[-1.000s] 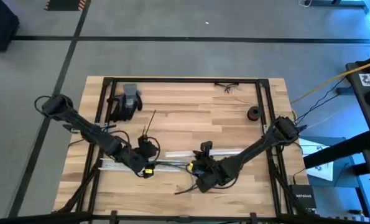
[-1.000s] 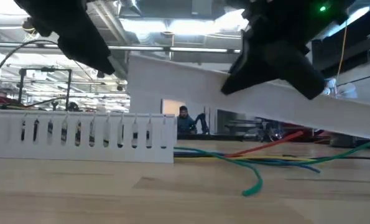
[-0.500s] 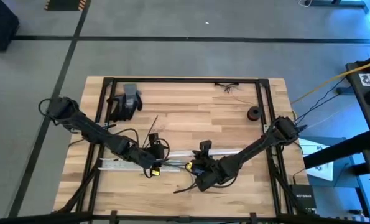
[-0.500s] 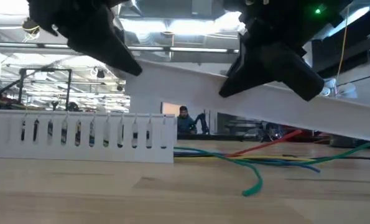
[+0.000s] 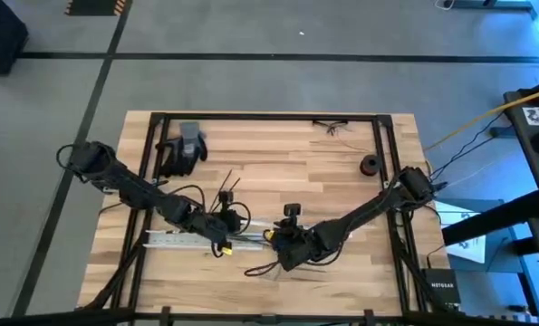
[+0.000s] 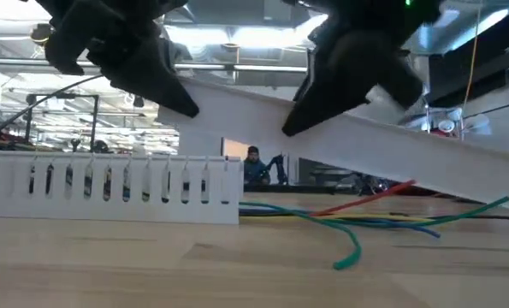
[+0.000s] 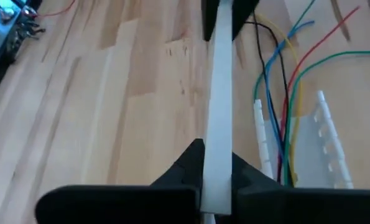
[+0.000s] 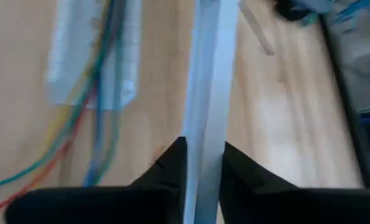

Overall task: Ziptie cables
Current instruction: Close the white cable duct

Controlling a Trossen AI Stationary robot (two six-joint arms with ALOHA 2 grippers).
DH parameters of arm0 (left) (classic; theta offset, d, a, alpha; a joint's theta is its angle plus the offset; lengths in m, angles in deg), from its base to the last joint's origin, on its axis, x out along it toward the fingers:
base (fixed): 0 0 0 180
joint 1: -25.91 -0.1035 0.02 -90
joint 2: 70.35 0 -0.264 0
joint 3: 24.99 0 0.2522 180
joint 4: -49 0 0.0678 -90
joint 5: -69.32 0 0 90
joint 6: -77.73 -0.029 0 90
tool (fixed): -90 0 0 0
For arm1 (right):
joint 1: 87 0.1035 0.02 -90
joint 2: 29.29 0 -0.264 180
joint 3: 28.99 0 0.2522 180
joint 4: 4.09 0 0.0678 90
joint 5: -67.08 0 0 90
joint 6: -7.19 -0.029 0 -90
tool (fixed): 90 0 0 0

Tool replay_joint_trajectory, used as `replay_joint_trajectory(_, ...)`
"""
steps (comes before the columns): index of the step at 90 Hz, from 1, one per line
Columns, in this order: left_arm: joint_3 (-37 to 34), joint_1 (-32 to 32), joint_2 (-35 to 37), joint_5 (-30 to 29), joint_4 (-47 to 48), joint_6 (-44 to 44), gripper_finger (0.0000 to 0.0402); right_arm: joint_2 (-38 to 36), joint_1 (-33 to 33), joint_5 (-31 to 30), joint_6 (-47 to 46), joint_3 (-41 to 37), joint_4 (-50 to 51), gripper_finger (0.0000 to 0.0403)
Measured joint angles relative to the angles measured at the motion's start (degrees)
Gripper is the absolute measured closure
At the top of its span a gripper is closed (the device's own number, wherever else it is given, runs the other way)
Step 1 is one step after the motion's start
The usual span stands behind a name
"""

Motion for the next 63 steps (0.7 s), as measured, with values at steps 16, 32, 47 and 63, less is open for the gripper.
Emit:
replay_joint_trajectory(16,0.2,1.1,0.1,-1.3,-0.9,-3.3,0.0400,-4.8,-0.3,8.6,-1.0,4.8,7.2,0.0237)
replay_joint_trajectory(32,2.0,3.0,0.0,-6.3,-0.7,-15.0,0.0401,-10.6,-3.7,21.5,-1.0,5.1,8.3,0.0156)
replay_joint_trajectory(47,2.3,4.3,0.1,-7.7,-4.4,-33.6,0.0401,-11.4,-10.7,31.8,2.0,5.1,5.7,0.0108)
replay_joint_trajectory(63,2.3,5.1,0.0,-11.2,-7.6,-50.2,0.0401,-11.4,-17.1,39.2,1.8,5.0,4.0,0.0091)
